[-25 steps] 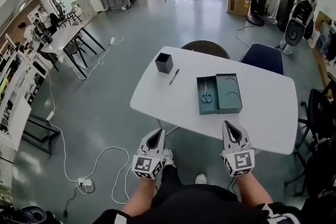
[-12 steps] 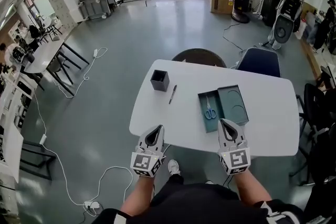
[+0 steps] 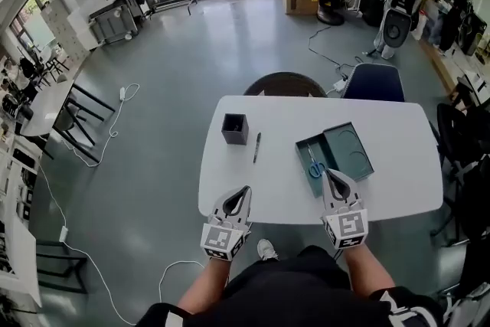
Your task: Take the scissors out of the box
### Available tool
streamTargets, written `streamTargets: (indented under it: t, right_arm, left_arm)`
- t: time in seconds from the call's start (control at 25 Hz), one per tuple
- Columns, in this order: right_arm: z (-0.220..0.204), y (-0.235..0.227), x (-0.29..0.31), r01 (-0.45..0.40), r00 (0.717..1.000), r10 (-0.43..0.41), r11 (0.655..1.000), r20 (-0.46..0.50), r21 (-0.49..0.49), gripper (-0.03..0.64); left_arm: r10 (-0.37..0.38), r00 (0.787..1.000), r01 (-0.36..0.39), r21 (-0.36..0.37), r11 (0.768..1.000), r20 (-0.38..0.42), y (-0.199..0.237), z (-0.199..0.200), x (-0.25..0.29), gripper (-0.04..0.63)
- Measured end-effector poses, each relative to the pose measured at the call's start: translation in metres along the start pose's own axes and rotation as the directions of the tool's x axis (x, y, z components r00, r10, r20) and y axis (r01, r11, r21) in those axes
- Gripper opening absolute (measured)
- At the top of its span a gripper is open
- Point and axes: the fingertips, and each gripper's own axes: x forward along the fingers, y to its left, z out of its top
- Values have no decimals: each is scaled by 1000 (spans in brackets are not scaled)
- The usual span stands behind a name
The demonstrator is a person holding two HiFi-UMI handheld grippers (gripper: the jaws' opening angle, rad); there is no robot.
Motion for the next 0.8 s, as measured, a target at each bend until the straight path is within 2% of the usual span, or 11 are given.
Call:
streamTargets:
  t: [0.4, 0.64, 0.8]
  right_arm:
    - [-36, -17, 14, 96, 988, -91, 995, -127, 37, 6]
    - [-52, -36, 33, 101, 982, -93, 994, -165, 40, 6]
    - [-70, -43, 54, 77, 971, -62, 995, -231, 57, 6]
  left_arm:
    - [-90, 996, 90, -15, 996, 9, 10, -7, 27, 9]
    - [-92, 996, 93, -13, 996, 17, 20, -7, 57, 9]
    - [-105, 994, 105, -18, 994, 5, 23, -14, 83, 9]
